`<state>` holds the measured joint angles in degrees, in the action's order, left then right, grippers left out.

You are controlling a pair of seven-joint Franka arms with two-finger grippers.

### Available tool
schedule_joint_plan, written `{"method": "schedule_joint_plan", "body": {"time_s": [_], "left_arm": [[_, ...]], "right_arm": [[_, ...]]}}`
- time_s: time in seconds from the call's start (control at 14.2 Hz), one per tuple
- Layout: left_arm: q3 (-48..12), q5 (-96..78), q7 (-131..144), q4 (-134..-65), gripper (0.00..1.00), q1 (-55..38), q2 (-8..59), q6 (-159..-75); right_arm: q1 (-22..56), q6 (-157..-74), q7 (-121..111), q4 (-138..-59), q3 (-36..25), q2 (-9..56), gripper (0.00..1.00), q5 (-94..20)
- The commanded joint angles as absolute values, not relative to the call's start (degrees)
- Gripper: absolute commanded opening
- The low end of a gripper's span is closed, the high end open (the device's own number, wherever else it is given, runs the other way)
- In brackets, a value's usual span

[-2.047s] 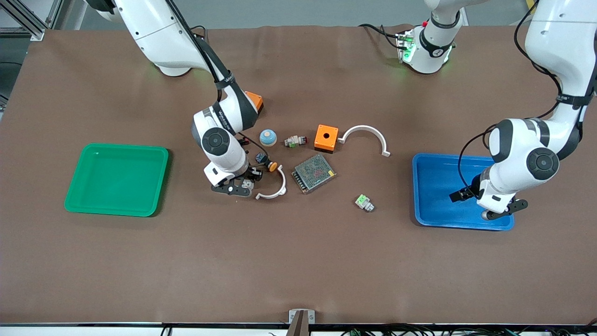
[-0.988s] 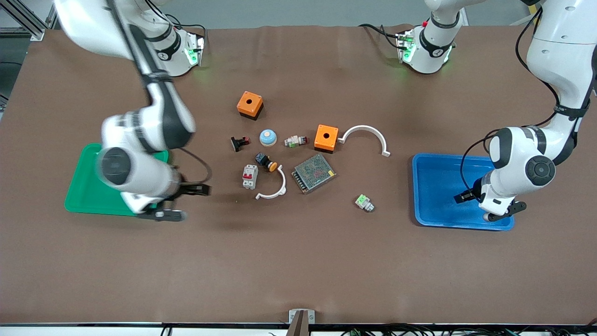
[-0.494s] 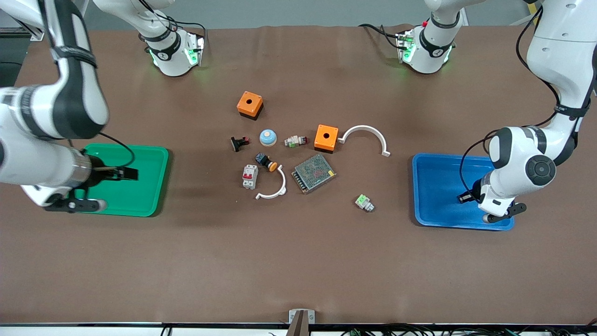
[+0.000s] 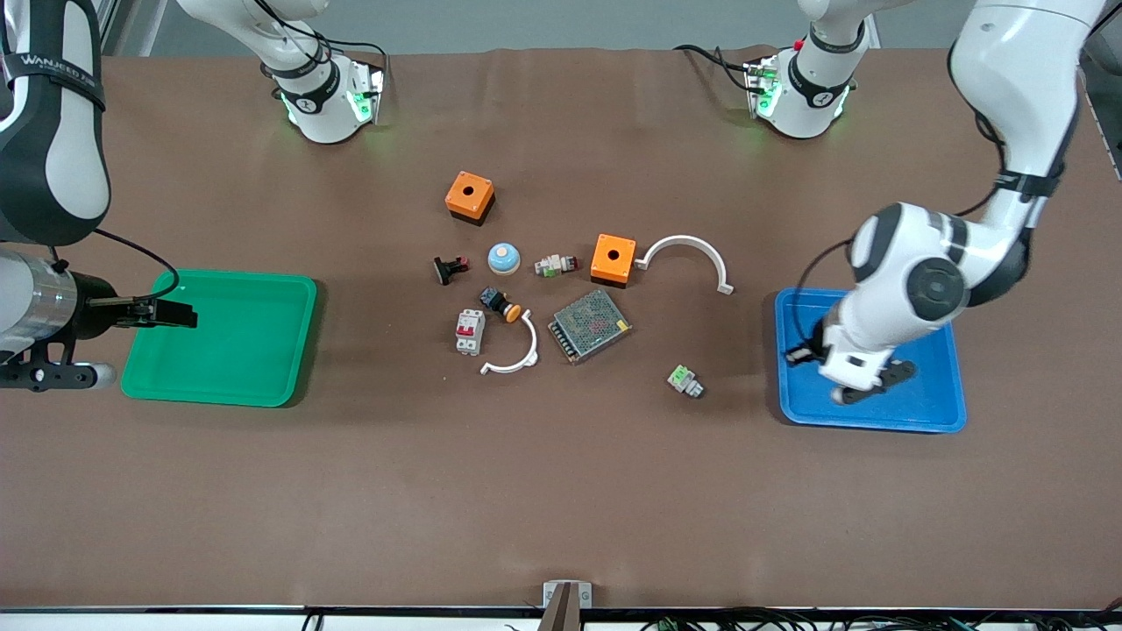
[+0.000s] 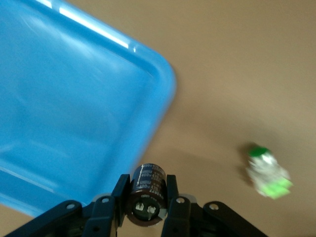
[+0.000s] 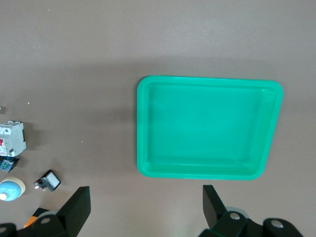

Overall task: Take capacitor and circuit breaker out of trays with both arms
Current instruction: 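Carry the black capacitor beside the green connector and release it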

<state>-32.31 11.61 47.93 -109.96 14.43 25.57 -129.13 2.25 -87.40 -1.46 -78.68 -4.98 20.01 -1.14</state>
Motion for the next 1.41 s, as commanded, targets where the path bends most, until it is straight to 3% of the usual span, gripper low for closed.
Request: {"method": "schedule_joint_plan", "body": {"time_s": [0.0, 0.28, 0.78, 0.92, 1.06, 1.13, 1.34], "left_arm": [[-33.13, 12.39, 57.62, -110.39, 0.0, 9.6, 26.45, -128.85], [-32.96, 12.83, 67.57, -109.95, 0.0, 3.09, 30.05, -130.51], [-32.7, 19.06, 74.6, -109.86, 0.06, 0.79, 37.17, -136.05], [-32.7, 21.17, 76.98, -109.86, 0.2, 0.79, 38.49, -137.72], [-32.7, 22.06, 77.69, -109.78, 0.63, 0.79, 38.58, -137.81], [-32.7, 23.37, 77.78, -109.78, 1.0, 0.88, 38.06, -137.73], [-32.96, 24.87, 77.08, -104.71, 1.0, 1.93, 35.86, -134.06]], "right_arm": [[0.09, -86.66, -1.84, -75.24, -4.04, 20.3, 1.0, -0.26], [-0.53, -86.57, -2.02, -74.36, -4.04, 20.13, 1.0, -0.27], [-1.58, -86.49, -2.46, -74.53, -3.96, 18.29, 1.0, -0.62], [-1.84, -84.74, -2.2, -74.36, -4.04, 17.84, 1.0, -0.44], [-1.5, -83.94, -1.93, -74.97, -3.78, 15.57, 1.0, -0.53], [-1.76, -83.41, -1.93, -75.49, -3.78, 14.69, 1.0, -0.79], [-1.76, -80.87, -2.02, -76.11, -3.87, 11.53, 1.0, -1.14]]}}
